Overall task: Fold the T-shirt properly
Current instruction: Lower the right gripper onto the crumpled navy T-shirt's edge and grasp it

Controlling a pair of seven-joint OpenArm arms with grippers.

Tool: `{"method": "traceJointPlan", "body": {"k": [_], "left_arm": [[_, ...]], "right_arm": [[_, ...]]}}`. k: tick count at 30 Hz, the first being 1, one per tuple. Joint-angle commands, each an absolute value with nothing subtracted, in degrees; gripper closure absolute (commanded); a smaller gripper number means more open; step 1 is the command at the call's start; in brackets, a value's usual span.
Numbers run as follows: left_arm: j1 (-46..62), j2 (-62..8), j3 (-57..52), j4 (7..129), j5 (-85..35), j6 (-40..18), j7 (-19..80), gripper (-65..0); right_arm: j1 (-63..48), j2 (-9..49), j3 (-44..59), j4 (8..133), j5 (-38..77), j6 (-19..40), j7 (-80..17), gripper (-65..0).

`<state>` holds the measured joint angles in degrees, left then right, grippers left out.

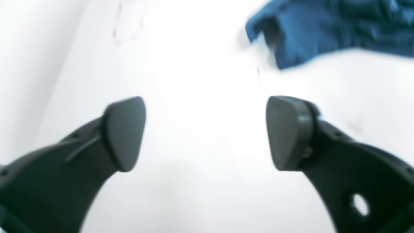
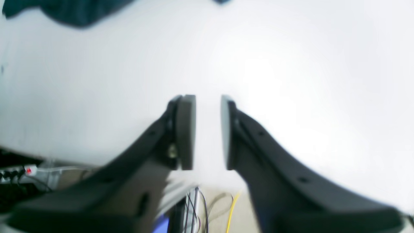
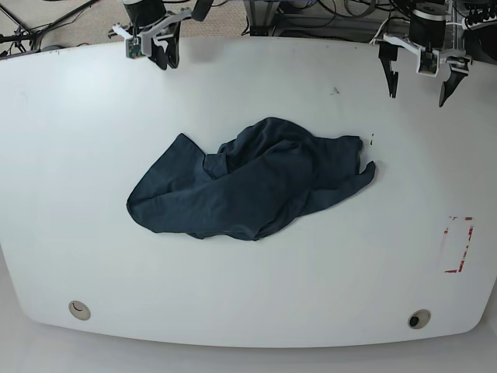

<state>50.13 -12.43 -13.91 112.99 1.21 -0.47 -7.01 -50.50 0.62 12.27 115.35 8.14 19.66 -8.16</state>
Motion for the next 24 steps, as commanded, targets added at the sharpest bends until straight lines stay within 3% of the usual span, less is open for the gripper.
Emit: {"method": "traceJointPlan", "body": {"k": [1, 3, 6, 18, 24], "left_arm": [[49.9, -12.5, -13.8, 113.8, 0.7, 0.0, -8.3, -61.4], [49.2, -12.4, -13.3, 113.7, 0.7, 0.0, -8.2, -62.8], [47.7, -12.6, -11.8, 113.7, 0.8, 0.0, -8.2, -62.6], [44.6, -12.3, -5.7, 111.6, 1.1, 0.0, -8.2, -62.6], [42.9, -12.2, -3.7, 111.1, 1.2, 0.0, -8.2, -62.6]], "right_arm": [[-49.3, 0.8, 12.4, 116.2, 8.8, 20.1, -6.8, -24.3], [-47.3, 0.8, 12.4, 116.2, 8.8, 20.1, -8.3, -31.4], [-43.2, 1.0, 12.4, 116.3, 8.8, 20.2, -12.4, -35.8], [-27.2, 5.1, 12.0, 115.9, 8.8, 20.5, -26.1, -36.1], [-21.5, 8.9, 6.1, 115.9, 8.9, 21.8, -32.0, -36.1]]}}
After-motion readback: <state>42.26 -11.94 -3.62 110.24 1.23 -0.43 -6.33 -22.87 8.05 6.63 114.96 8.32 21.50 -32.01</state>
